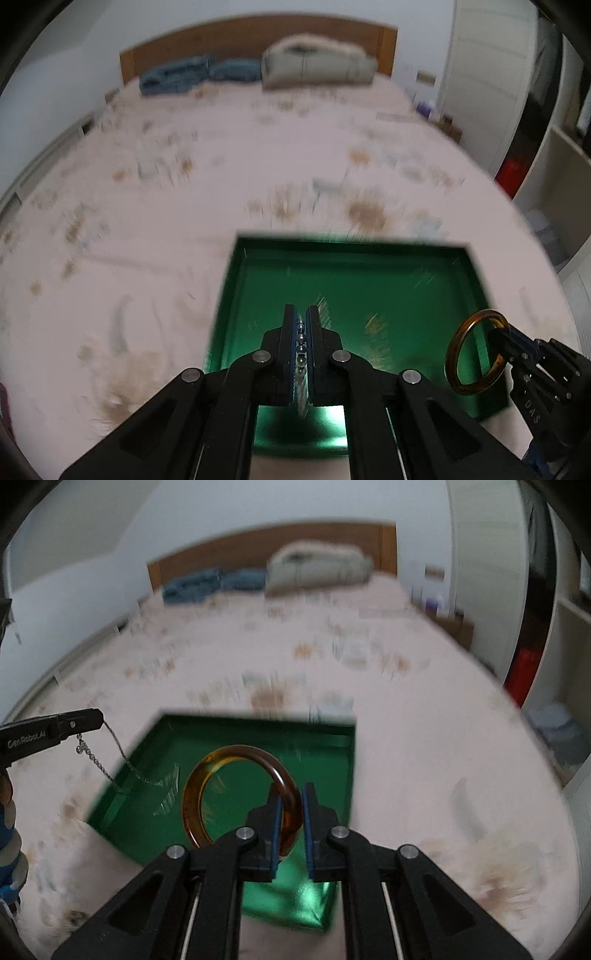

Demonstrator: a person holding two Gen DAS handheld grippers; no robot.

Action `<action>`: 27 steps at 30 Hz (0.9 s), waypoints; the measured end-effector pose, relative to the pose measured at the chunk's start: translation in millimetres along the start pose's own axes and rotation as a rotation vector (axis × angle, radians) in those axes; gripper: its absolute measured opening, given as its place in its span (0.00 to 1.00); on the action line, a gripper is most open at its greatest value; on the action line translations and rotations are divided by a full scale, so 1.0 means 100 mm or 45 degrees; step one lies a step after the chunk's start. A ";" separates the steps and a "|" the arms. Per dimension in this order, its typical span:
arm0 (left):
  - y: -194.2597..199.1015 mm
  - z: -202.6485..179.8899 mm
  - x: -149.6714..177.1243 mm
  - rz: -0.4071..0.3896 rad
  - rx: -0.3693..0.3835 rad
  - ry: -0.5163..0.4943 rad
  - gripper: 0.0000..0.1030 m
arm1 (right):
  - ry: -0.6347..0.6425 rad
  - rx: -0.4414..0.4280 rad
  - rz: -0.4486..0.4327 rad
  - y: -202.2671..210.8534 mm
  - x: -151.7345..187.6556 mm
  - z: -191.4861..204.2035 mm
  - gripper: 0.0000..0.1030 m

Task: Organize jewelry
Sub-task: 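Carry the necklace with the left tool while the right tool carries the amber bangle to the green tray, then open the left tool over the tray while the right tool releases the bangle there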

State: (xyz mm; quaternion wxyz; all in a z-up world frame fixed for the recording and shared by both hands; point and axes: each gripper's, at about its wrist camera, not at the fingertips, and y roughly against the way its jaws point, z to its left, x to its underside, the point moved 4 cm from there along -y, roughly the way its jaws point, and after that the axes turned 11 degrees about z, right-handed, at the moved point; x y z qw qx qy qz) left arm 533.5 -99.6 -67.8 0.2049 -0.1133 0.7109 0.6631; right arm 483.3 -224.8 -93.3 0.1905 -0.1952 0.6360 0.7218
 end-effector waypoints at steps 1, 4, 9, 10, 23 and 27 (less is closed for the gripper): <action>-0.19 0.02 0.04 0.033 -0.005 0.004 0.04 | -0.007 0.005 0.038 -0.17 0.04 -0.02 0.09; -0.50 0.07 0.16 0.087 -0.018 0.016 0.04 | -0.013 0.027 0.119 -0.52 0.13 -0.07 0.09; -0.68 0.13 0.31 0.099 -0.055 0.013 0.05 | 0.047 0.060 0.126 -0.61 0.17 0.02 0.11; -0.67 0.13 0.32 0.101 -0.063 0.010 0.06 | 0.055 0.066 0.124 -0.61 0.17 0.03 0.11; 0.88 0.28 0.70 -0.166 -0.029 0.002 0.47 | 0.126 0.043 -0.052 0.64 0.23 0.13 0.36; 1.42 0.42 1.07 -0.190 -0.010 0.016 0.47 | 0.147 0.000 -0.116 1.25 0.48 0.17 0.36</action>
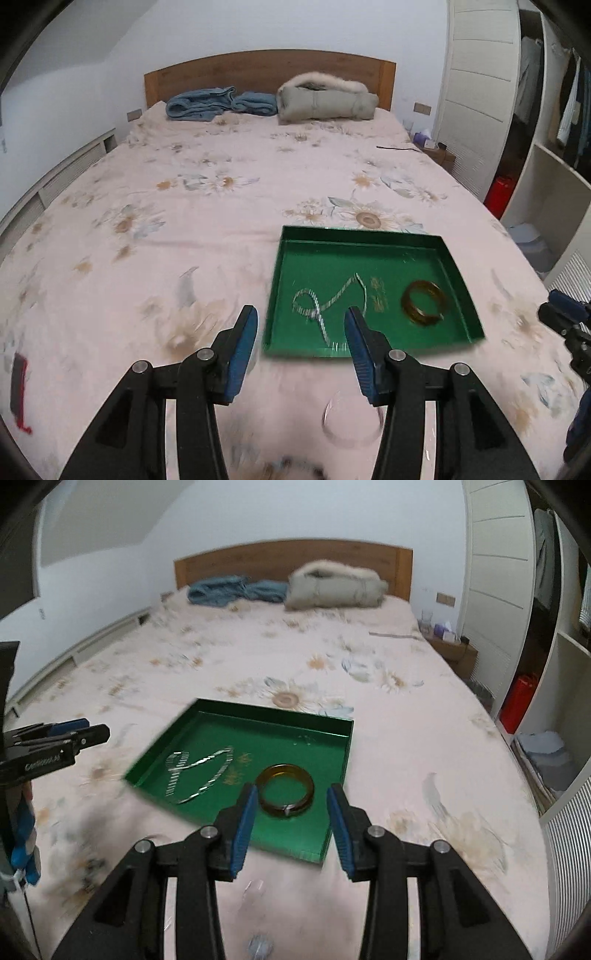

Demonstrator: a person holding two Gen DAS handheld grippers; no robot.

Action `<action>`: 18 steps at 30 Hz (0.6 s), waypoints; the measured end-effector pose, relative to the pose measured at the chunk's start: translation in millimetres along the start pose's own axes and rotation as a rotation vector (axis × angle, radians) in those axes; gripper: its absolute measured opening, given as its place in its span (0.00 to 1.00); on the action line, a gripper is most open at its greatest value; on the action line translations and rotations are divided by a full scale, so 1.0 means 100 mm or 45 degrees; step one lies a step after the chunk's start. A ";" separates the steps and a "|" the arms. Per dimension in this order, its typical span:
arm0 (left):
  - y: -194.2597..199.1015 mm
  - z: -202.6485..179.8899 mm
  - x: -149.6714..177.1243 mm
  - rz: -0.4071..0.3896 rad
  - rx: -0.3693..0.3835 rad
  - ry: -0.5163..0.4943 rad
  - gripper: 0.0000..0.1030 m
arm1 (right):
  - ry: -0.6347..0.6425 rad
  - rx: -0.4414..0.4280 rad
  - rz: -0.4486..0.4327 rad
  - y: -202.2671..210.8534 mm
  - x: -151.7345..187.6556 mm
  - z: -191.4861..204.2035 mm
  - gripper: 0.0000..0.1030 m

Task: Organize jewelry
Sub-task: 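Open the left tool over the tray while the right tool releases the bangle there, then grasp the dark brown bangle with the right tool while the left tool grasps the small silver ring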

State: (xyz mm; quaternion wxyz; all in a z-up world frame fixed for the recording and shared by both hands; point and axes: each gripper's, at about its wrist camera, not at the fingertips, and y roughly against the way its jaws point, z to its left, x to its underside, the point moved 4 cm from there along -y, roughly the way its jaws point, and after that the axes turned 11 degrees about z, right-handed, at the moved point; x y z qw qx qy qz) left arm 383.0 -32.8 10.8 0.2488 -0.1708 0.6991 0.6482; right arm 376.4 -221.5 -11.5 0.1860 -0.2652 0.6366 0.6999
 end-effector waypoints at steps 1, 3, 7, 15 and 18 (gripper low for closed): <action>0.12 0.03 0.09 0.000 -0.006 -0.005 0.47 | 0.007 -0.009 -0.020 0.20 0.09 0.01 0.36; 0.33 0.09 0.29 0.009 -0.044 -0.023 0.47 | 0.013 -0.018 -0.049 0.50 0.25 0.03 0.36; 0.64 0.17 0.74 0.023 -0.048 -0.006 0.47 | 0.015 -0.038 -0.077 0.97 0.64 0.04 0.36; 0.86 0.12 1.60 0.051 -0.016 0.023 0.47 | 0.000 -0.061 -0.050 1.32 1.35 -0.05 0.36; 0.86 0.05 1.82 0.050 0.000 0.034 0.47 | -0.035 -0.079 -0.019 1.31 1.58 -0.12 0.36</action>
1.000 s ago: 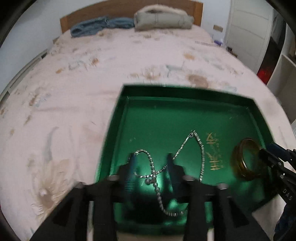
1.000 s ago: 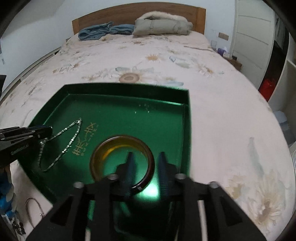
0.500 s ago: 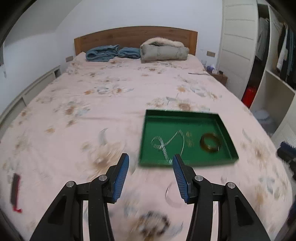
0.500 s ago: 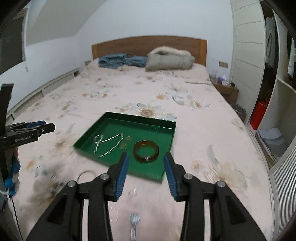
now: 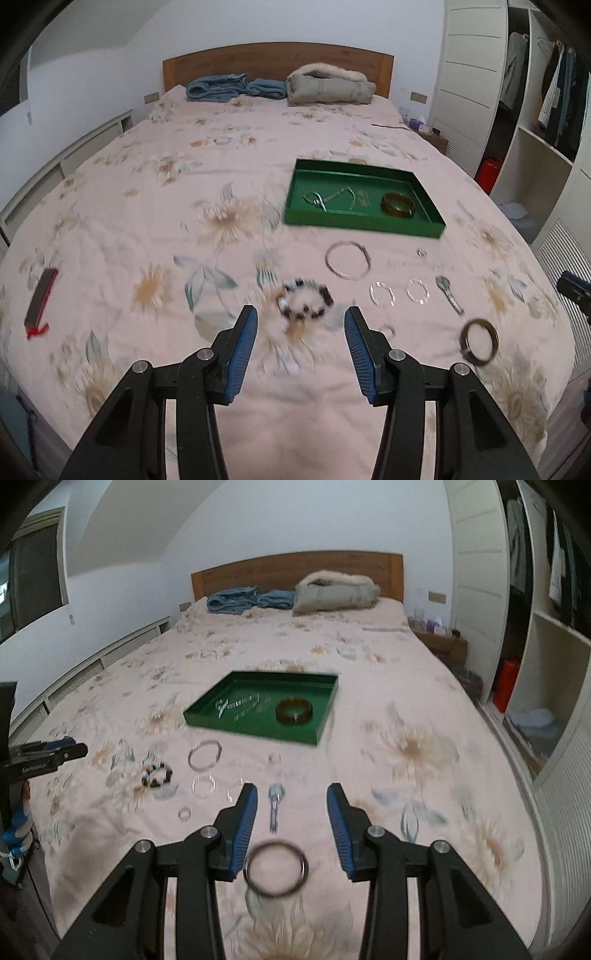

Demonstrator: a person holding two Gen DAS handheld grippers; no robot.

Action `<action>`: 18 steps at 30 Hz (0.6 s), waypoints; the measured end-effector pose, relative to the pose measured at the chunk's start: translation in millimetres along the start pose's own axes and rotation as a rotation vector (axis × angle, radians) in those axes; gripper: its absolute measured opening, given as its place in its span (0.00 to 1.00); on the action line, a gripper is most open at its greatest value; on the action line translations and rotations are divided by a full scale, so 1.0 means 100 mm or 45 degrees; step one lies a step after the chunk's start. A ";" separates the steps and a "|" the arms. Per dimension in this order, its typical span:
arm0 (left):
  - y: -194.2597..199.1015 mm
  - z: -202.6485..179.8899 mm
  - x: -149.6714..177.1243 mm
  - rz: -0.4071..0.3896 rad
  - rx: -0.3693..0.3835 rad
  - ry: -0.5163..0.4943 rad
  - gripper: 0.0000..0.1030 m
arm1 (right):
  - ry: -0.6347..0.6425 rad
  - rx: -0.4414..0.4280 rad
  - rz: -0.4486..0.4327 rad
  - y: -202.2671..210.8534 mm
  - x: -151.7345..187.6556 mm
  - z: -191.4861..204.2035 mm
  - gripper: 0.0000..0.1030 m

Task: Organize jewelry
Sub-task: 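Grasp the dark brown bangle with the right tool while the left tool grasps the small silver ring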

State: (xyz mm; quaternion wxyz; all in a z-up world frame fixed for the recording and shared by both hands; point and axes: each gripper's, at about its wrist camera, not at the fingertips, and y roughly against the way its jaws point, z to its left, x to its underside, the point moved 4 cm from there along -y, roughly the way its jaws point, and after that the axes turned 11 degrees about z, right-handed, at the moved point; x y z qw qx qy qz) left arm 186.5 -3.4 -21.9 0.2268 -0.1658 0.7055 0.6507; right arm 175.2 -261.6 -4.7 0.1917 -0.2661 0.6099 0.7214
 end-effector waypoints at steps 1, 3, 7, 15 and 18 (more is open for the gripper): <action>-0.01 -0.02 0.09 0.000 0.017 0.008 0.47 | -0.009 -0.008 0.010 -0.01 0.07 -0.03 0.36; -0.06 -0.05 0.19 0.012 0.039 0.021 0.47 | -0.029 -0.024 0.035 -0.07 0.20 -0.07 0.36; -0.22 -0.19 0.30 0.044 0.053 0.004 0.47 | -0.039 -0.041 0.081 -0.22 0.37 -0.11 0.36; -0.74 -0.64 0.37 0.135 0.144 -0.103 0.47 | -0.048 -0.069 0.198 -0.72 0.54 -0.14 0.36; -0.93 -0.77 0.34 0.166 0.162 -0.133 0.46 | -0.052 -0.084 0.238 -0.89 0.57 -0.14 0.36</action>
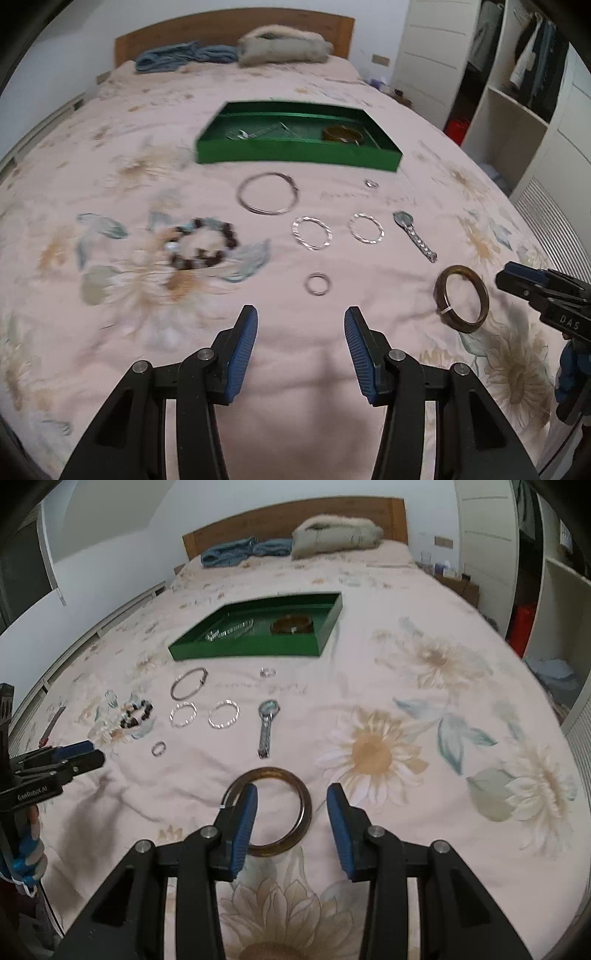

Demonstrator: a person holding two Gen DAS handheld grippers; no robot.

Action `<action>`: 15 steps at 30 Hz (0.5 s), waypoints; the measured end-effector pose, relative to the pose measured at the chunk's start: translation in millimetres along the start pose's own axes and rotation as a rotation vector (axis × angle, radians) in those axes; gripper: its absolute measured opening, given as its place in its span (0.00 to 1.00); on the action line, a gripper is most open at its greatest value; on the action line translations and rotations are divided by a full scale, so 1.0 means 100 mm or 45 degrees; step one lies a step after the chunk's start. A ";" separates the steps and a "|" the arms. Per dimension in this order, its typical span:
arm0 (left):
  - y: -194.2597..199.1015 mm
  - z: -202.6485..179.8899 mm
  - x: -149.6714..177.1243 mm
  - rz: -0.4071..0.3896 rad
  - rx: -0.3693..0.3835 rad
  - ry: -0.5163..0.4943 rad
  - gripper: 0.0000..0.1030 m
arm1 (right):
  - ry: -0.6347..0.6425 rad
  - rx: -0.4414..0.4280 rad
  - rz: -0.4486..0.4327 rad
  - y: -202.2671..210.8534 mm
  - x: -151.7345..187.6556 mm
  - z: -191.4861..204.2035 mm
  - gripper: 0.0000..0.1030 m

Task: Organize jewelry
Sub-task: 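Grasp the dark brown bangle with the right tool while the left tool grasps the small silver ring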

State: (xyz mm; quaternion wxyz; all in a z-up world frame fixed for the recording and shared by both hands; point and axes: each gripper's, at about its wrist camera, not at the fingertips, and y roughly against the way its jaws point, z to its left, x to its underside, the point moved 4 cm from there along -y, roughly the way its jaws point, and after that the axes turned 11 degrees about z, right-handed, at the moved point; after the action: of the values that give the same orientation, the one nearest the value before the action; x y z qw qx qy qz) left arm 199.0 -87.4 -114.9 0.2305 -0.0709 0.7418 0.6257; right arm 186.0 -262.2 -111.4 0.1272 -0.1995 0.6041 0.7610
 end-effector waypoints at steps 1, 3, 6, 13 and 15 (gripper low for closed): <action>-0.06 -0.02 -0.02 0.011 -0.001 -0.006 0.44 | 0.001 -0.002 0.013 -0.06 0.00 0.00 0.36; -0.21 -0.06 -0.08 0.038 -0.001 -0.012 0.40 | 0.008 0.002 0.045 -0.18 -0.01 -0.02 0.36; -0.43 -0.10 -0.14 0.080 -0.003 -0.021 0.35 | 0.011 0.004 0.080 -0.32 -0.02 -0.05 0.36; -0.66 -0.17 -0.27 0.101 -0.024 -0.039 0.20 | 0.049 0.008 0.143 -0.59 -0.01 -0.05 0.35; -0.68 -0.19 -0.28 0.097 -0.031 -0.051 0.19 | 0.062 0.013 0.151 -0.63 -0.03 -0.03 0.32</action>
State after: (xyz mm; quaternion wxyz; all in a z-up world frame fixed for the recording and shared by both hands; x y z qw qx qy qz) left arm 245.5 -124.8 -162.2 0.2203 -0.0328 0.7315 0.6444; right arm 216.2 -250.3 -165.7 0.0681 -0.1812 0.6217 0.7590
